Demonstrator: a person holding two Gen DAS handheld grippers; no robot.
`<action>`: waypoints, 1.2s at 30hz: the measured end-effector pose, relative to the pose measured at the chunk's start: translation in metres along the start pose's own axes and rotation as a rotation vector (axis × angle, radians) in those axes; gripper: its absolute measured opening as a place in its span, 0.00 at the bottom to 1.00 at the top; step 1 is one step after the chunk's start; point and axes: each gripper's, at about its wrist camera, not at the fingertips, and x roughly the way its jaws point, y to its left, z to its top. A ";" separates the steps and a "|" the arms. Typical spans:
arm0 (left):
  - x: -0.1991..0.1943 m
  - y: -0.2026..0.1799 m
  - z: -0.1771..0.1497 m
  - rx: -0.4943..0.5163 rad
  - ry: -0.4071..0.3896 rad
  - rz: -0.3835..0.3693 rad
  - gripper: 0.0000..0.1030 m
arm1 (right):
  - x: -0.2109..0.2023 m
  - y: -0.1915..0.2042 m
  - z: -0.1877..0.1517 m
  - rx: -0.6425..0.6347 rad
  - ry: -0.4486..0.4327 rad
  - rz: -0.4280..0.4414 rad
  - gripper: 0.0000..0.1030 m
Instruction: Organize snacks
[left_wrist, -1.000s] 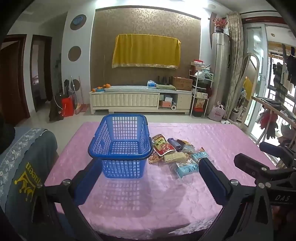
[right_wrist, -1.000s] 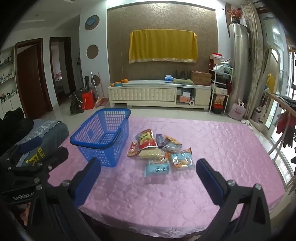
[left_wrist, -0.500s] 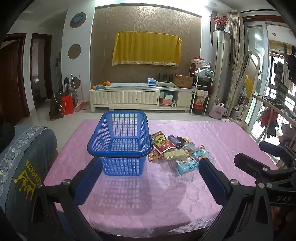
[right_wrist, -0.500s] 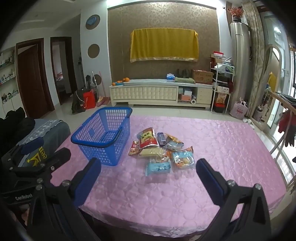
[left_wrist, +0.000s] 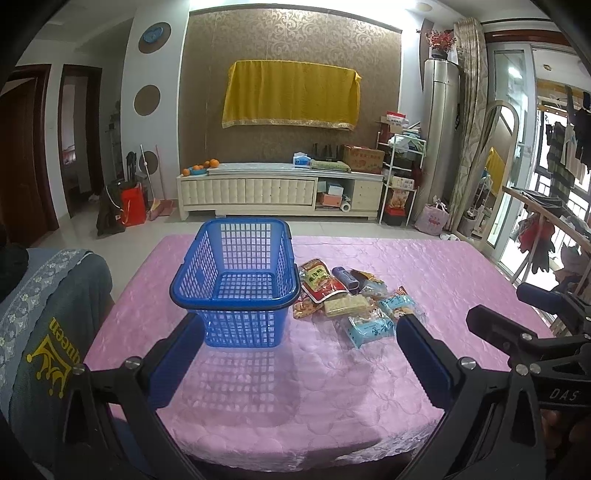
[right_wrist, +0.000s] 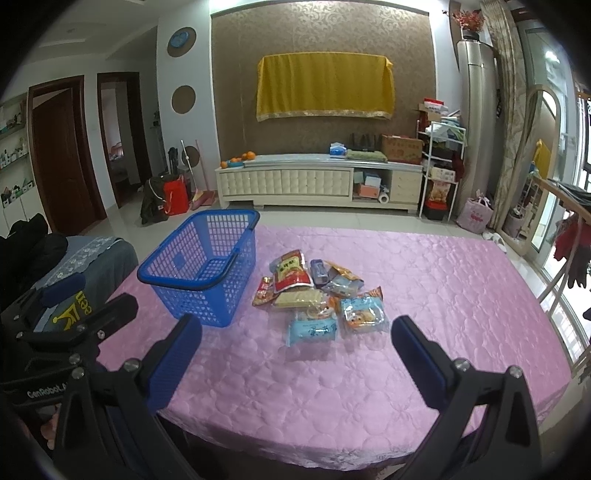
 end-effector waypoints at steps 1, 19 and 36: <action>0.000 -0.001 0.000 0.000 0.003 -0.002 1.00 | 0.000 -0.001 0.000 0.001 0.001 -0.001 1.00; -0.003 -0.006 0.002 0.013 0.005 -0.015 1.00 | 0.002 -0.006 0.000 0.003 0.005 0.006 1.00; -0.002 -0.009 0.002 0.018 0.005 -0.020 1.00 | 0.002 -0.008 -0.002 0.004 0.010 -0.006 1.00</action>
